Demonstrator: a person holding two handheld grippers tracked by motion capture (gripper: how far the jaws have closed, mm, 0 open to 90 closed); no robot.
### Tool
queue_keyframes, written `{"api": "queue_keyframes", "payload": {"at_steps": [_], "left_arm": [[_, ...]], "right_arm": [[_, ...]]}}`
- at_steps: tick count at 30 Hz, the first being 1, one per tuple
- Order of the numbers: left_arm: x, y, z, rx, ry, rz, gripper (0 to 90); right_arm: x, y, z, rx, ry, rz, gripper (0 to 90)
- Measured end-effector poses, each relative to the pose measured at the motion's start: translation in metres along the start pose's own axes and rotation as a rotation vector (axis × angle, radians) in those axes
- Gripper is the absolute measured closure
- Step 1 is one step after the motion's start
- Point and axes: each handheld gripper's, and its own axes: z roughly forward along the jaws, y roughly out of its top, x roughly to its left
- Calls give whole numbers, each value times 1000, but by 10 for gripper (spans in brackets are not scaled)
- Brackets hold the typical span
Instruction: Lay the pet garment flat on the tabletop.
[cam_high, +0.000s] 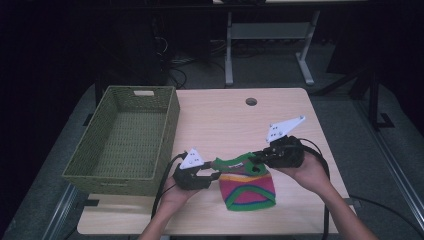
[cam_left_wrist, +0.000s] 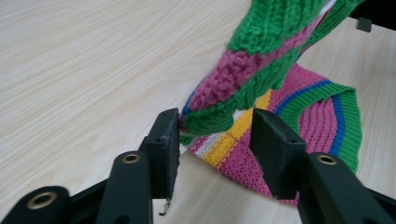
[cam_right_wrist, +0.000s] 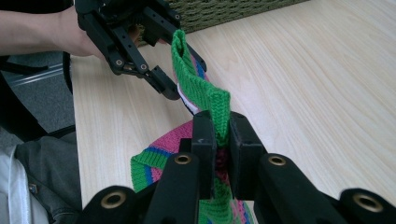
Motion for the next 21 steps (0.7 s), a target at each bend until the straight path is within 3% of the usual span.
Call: {"api": "queue_keyframes", "payload": {"at_steps": [2,5,9,21], "left_arm": [[-2,3,4,9,9,16,644],[-2,4,6,16,23,25,678],[-2,9,6,-1,37,38,796],[0,36,7,22,57,87,820]], "right_arm": [[-3,-3,-2,1,-1,15,820],[-6,-6,-3,-2,-1,28,820],[-11,-13,-6,-7,-6,42,817],[-24,-24,-14,-34,-27,73,818]]}}
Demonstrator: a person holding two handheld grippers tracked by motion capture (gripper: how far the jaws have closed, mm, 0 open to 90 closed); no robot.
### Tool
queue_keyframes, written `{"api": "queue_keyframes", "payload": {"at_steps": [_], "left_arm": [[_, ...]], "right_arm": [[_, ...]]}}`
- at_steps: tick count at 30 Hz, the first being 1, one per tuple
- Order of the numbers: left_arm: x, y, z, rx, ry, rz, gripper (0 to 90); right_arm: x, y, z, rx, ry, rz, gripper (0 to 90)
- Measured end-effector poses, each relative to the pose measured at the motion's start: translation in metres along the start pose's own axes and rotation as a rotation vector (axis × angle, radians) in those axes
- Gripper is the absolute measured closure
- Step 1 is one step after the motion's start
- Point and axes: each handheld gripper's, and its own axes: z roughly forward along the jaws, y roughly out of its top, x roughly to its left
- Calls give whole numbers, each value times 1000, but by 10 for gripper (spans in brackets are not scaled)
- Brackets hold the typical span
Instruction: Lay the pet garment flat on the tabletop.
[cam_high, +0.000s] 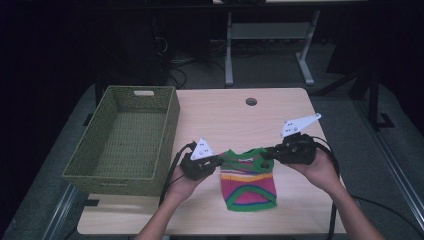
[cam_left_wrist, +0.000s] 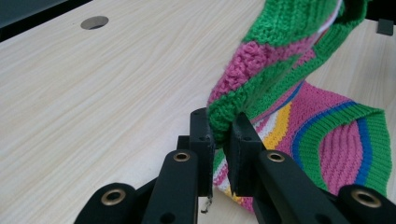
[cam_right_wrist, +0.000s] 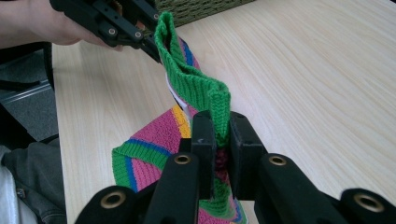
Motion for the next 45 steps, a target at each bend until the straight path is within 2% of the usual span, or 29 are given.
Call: {"api": "queue_keyframes", "payload": {"at_steps": [7,18,31,35,37,41,43,45], "left_arm": [[7,11,6,17,15,0,825],[9,13,13,43,25,-1,825],[20,11,25,62,53,-43,825],[23,10,30,60,59,-68,826],[25,10,34,64,76,-77,826],[26,9,38,70,86,-87,825],[27,9,40,75,95,-75,825],[28,8,42,75,100,-86,825]], "right_arm": [[-4,-3,-1,5,-19,12,818],[-16,-4,2,10,-43,43,815],[-34,5,14,29,-62,62,811],[-41,6,19,32,-77,85,809],[-49,5,23,31,-85,115,809],[-57,4,30,31,-108,134,809],[-58,4,31,31,-109,145,809],[-62,4,34,30,-115,155,807]]}}
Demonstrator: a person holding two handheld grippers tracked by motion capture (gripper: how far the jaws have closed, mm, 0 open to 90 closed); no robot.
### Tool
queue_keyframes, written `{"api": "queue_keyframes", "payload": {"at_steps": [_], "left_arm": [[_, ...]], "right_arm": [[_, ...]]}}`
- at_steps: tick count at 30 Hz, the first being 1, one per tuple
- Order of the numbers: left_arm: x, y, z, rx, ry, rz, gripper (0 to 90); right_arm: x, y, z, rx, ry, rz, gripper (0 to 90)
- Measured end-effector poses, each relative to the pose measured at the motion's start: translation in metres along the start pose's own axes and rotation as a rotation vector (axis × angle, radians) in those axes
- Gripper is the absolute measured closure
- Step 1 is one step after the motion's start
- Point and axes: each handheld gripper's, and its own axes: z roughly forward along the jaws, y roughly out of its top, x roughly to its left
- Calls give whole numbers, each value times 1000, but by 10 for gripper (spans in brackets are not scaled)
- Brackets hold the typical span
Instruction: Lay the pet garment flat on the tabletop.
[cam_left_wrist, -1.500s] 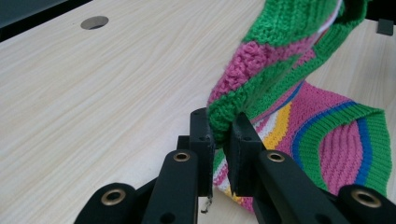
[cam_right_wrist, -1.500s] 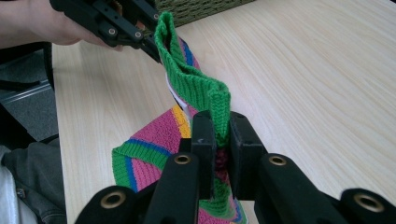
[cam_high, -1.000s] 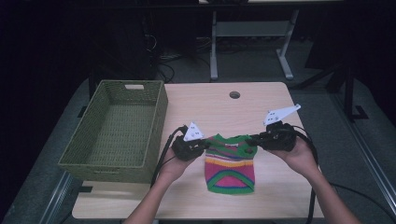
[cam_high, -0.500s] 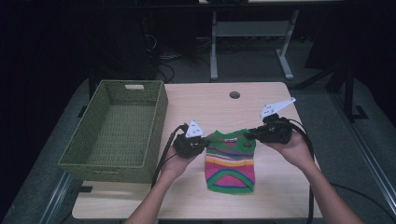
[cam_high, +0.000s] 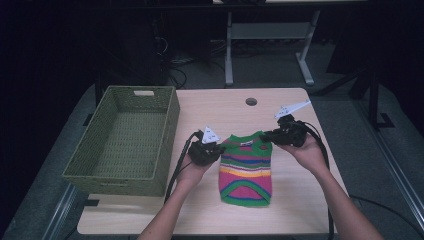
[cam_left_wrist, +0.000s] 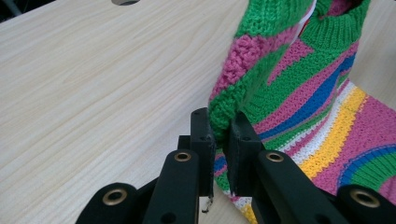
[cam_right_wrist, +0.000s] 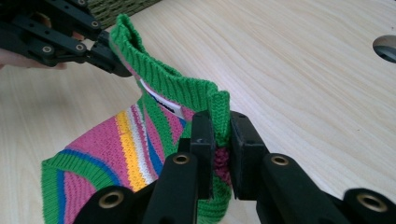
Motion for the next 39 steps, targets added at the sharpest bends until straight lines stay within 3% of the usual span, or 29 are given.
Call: {"api": "queue_keyframes", "payload": {"at_steps": [17,21,22,23,25,31,35,39], "left_arm": [[4,8,5,21,41,-6,821],[4,11,5,8,61,-24,778],[4,12,5,11,72,-31,719],[5,12,5,12,74,-35,657],[5,12,5,10,81,-56,601],[4,11,5,15,72,-54,561],[2,10,5,14,60,-45,555],[2,9,5,20,50,-42,550]], "right_arm": [[-17,7,17,-9,-46,59,790],[-21,9,20,-17,-63,70,729],[-23,8,21,-28,-82,74,673],[-27,7,22,-39,-78,93,583],[-31,5,23,-31,-76,103,544],[-38,-2,25,-22,-38,144,514],[-37,-6,26,-1,-29,126,499],[-36,-10,26,-5,-14,137,495]]}}
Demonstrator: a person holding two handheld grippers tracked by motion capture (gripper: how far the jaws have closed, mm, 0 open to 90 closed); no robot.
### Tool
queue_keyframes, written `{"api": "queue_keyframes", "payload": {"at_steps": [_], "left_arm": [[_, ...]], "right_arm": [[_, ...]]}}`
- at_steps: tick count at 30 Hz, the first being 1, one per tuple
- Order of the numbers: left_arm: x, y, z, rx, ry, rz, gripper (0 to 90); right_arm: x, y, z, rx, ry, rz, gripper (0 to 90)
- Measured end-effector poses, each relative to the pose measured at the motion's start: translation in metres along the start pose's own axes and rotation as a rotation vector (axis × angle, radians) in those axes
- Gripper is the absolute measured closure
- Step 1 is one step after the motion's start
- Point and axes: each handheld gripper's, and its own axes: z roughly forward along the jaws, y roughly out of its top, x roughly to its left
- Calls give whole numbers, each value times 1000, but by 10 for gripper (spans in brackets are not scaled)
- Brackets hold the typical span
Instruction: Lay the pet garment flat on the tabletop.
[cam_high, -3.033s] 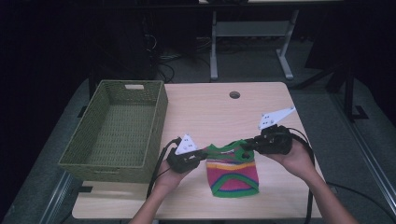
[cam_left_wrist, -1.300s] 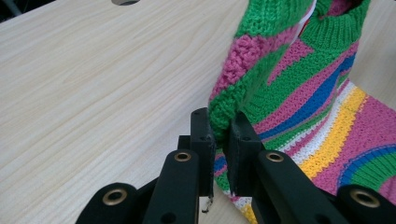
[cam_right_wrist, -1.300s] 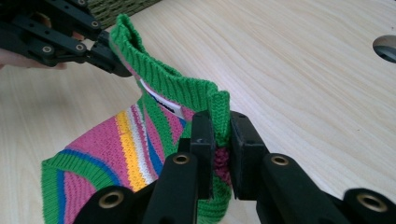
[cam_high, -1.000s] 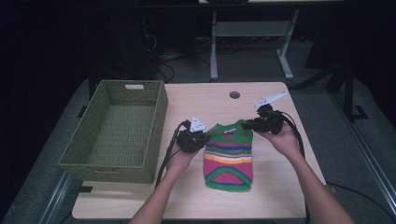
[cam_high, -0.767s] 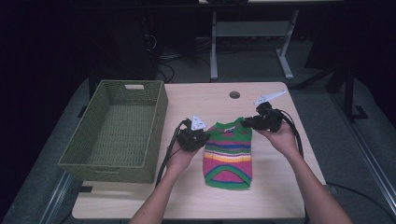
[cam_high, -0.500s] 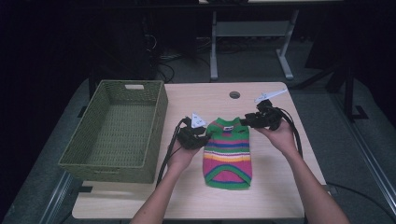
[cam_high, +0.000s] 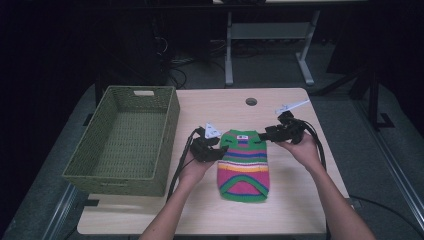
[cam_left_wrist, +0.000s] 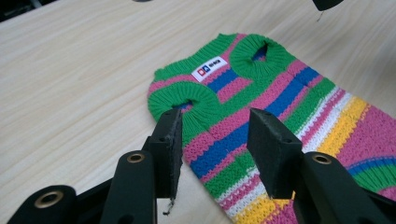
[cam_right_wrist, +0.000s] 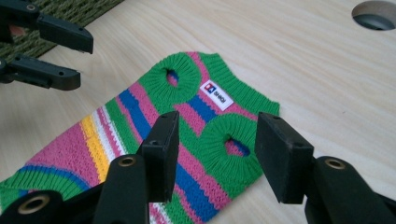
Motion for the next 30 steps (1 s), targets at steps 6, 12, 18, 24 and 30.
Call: {"api": "queue_keyframes", "payload": {"at_steps": [6,12,18,24,30], "left_arm": [[-3,-4,3,19,-19,10,559],[-4,-8,6,39,-48,15,582],[-5,-12,5,40,-62,0,590],[-5,-19,1,50,-56,2,591],[-9,-23,-5,53,-66,18,576]], "right_arm": [[3,-10,1,31,7,-14,503],[8,-18,2,59,21,-28,521],[8,-26,1,73,21,-27,517],[6,-37,-1,77,24,-12,499],[5,-45,-4,71,26,-8,470]]}}
